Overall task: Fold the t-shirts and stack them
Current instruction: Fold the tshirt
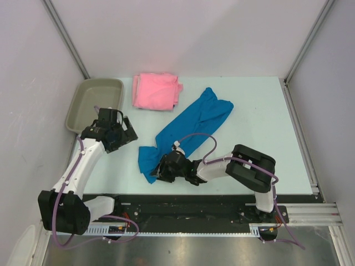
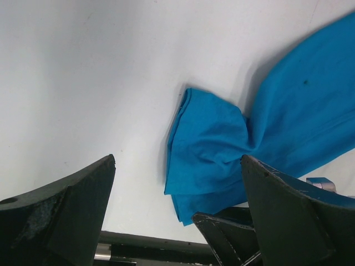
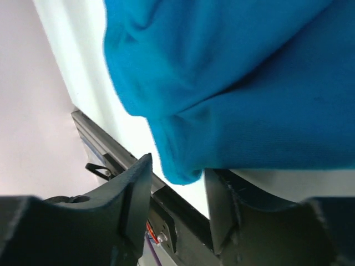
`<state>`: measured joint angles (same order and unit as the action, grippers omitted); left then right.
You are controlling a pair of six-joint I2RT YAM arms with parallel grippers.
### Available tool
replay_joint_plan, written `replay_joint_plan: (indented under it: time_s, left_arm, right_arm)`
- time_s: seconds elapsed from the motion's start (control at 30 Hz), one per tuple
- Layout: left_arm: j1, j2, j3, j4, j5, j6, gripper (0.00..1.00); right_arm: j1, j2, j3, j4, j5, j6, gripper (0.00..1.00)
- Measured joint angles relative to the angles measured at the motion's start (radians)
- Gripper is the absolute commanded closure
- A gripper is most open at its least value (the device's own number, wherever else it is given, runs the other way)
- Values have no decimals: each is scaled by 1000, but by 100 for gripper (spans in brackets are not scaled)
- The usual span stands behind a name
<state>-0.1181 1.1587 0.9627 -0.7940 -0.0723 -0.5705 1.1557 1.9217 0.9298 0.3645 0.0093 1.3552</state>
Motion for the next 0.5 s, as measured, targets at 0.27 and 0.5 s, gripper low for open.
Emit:
replay_joint_plan:
  time_s: [0.27, 0.5]
  left_arm:
    - [19, 0, -14, 10, 6, 12, 0]
    - [40, 0, -28, 17, 19, 26, 0]
  right_arm:
    - [1, 14, 2, -14, 0, -13, 78]
    - [1, 19, 8, -43, 3, -32, 100]
